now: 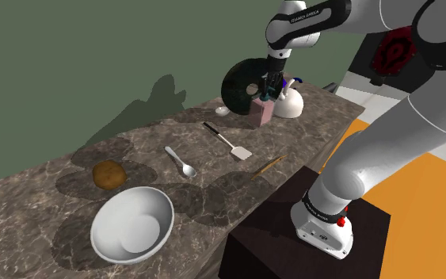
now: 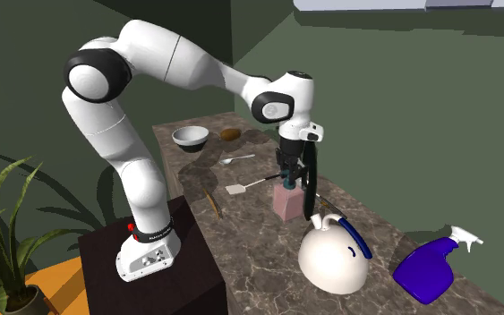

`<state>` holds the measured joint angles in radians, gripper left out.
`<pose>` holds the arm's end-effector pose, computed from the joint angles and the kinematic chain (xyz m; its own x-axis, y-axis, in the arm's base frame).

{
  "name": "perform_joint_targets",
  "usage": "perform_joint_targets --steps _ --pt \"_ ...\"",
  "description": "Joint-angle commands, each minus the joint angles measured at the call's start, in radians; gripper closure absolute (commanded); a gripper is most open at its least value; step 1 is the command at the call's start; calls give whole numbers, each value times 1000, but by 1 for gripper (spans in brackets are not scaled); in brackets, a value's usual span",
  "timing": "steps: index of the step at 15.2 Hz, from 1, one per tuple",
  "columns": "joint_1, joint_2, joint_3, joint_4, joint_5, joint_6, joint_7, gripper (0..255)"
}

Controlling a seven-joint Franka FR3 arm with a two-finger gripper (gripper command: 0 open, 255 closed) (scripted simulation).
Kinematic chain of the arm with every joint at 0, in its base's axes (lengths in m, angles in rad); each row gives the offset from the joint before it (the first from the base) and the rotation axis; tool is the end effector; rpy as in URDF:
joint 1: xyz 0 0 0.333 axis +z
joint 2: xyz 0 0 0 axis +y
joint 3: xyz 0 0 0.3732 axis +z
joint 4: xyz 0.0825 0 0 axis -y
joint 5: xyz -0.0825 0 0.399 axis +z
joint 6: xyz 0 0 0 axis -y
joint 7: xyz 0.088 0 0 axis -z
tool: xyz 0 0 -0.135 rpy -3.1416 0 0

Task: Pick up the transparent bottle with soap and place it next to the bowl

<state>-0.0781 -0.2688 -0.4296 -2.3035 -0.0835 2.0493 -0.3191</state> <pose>0.4015 -0.2404 0.4641 0.9908 -0.1354 0.0060 -0.1351 -0.9901 -0.0370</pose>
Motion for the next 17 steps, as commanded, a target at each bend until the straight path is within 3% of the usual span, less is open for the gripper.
perform_joint_targets --steps 1,17 --pt "0 -8 3 22 -1 -30 2 255" --pt "4 -47 25 204 -4 -248 15 255"
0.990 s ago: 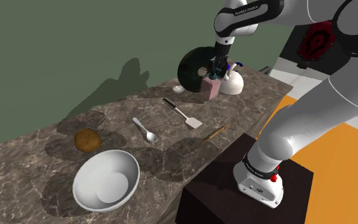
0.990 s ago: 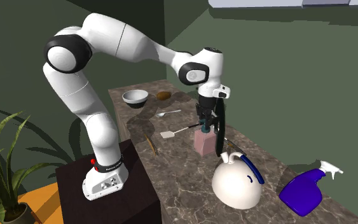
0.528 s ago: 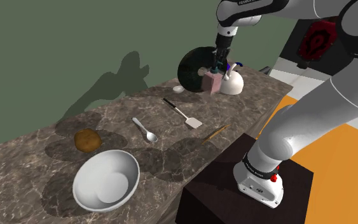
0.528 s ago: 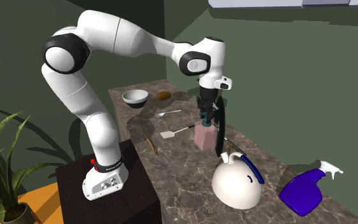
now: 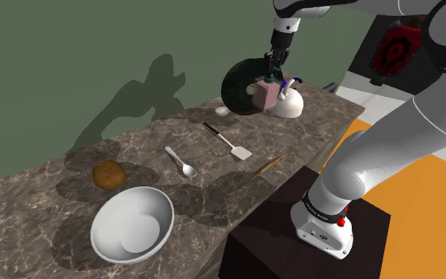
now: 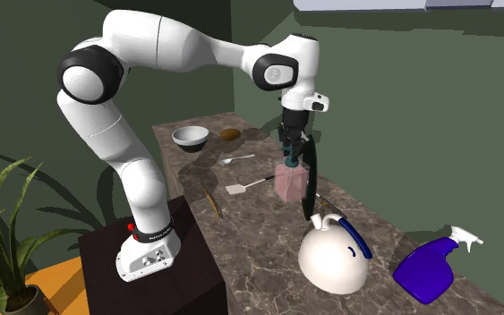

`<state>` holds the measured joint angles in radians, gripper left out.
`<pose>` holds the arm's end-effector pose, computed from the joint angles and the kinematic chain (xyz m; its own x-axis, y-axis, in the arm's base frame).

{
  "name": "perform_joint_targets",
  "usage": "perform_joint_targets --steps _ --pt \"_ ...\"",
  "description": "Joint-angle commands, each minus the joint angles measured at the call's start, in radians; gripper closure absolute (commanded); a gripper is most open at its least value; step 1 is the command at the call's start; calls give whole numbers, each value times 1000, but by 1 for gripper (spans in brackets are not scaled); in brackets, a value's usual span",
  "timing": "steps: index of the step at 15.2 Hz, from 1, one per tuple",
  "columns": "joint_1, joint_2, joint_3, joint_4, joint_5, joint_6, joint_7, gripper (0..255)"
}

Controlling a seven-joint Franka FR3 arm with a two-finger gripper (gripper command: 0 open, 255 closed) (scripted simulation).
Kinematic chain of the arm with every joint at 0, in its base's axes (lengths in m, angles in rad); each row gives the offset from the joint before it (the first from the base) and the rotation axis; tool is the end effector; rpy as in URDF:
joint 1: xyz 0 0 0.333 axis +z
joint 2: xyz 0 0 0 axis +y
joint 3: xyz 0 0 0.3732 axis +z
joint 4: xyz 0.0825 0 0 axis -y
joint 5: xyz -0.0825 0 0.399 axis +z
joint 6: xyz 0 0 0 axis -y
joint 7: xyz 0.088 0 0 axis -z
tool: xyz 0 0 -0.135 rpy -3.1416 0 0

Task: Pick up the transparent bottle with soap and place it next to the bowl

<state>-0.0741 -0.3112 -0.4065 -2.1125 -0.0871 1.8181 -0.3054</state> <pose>0.4018 -0.2417 0.5557 0.9908 -0.1353 0.0060 -0.1350 -0.9902 -0.0369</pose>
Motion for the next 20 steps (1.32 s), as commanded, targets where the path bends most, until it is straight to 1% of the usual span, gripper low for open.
perform_joint_targets --steps 1,20 --pt "1 -5 3 26 0 -31 2 255" --pt "11 32 12 317 18 -287 -4 255"
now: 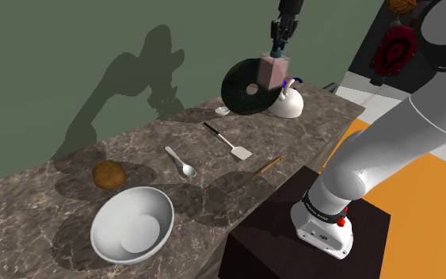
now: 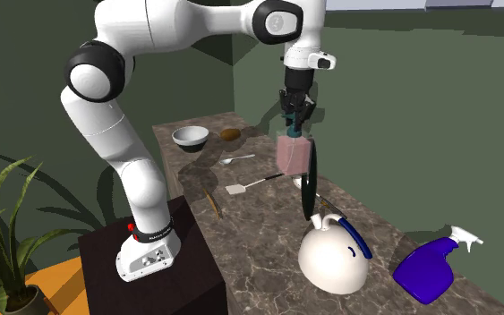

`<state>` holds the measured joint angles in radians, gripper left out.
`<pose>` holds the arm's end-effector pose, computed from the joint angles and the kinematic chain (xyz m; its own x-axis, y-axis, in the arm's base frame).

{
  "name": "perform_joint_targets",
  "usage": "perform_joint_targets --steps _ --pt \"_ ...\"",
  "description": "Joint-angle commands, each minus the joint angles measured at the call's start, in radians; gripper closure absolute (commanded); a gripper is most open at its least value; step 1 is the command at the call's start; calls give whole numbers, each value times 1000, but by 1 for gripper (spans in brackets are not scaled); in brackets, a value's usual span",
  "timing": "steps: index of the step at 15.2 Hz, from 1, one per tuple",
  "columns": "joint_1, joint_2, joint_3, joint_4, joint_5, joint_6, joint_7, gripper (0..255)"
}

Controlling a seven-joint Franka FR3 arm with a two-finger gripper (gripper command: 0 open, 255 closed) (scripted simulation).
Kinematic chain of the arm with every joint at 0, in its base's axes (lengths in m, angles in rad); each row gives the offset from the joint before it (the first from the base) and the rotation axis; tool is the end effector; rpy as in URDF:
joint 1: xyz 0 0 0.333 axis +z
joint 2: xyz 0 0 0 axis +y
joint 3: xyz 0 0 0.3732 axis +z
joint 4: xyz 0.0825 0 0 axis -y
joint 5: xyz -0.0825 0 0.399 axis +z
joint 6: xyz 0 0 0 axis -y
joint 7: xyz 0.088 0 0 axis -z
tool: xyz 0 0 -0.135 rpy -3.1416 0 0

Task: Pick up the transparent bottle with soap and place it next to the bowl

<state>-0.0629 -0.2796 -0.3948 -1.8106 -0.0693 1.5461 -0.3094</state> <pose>0.4039 -0.2421 0.6670 0.9908 -0.1354 0.0060 -0.1350 -0.9901 -0.0370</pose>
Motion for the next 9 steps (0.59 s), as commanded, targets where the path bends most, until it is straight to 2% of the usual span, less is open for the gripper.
perform_joint_targets --steps 1,9 --pt "1 5 0 33 2 -28 -1 255" --pt "4 47 -5 176 16 -133 -11 255"
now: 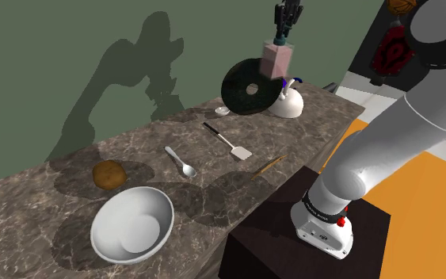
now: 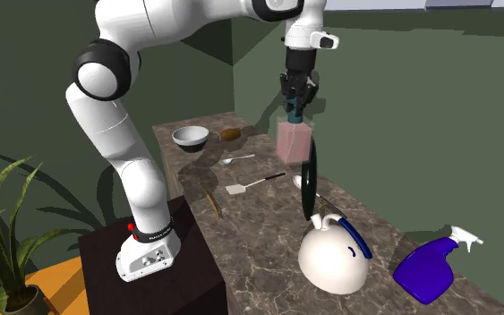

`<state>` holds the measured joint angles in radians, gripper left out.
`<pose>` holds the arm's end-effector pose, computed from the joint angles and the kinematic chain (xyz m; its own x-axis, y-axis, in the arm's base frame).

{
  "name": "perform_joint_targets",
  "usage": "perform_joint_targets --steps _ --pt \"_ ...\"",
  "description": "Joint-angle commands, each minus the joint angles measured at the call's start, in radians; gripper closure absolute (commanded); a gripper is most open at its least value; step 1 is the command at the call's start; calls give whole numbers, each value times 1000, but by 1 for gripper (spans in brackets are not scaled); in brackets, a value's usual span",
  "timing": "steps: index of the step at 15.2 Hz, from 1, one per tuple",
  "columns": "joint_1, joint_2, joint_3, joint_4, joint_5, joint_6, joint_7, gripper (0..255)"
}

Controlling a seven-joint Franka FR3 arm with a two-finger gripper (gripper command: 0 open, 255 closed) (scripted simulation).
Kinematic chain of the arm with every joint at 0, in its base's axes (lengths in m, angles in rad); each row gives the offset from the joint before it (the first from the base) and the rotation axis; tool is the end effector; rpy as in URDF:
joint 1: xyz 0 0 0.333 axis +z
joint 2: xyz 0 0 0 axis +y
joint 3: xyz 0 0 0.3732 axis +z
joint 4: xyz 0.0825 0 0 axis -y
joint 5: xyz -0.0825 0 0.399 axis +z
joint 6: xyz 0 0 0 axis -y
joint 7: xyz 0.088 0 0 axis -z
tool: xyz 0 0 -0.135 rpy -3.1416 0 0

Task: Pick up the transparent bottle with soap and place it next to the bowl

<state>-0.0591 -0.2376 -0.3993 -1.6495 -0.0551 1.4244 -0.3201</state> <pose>0.4048 -0.2426 0.7153 0.9908 -0.1355 0.0059 -0.1352 -0.9901 -0.0371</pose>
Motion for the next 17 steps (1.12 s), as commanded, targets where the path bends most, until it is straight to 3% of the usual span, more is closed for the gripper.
perform_joint_targets --steps 1,8,17 --pt "8 -23 20 -12 -4 -10 28 255" --pt "48 -179 158 -166 -5 -12 214 255" --pt "99 -298 335 -276 58 -23 440 255"
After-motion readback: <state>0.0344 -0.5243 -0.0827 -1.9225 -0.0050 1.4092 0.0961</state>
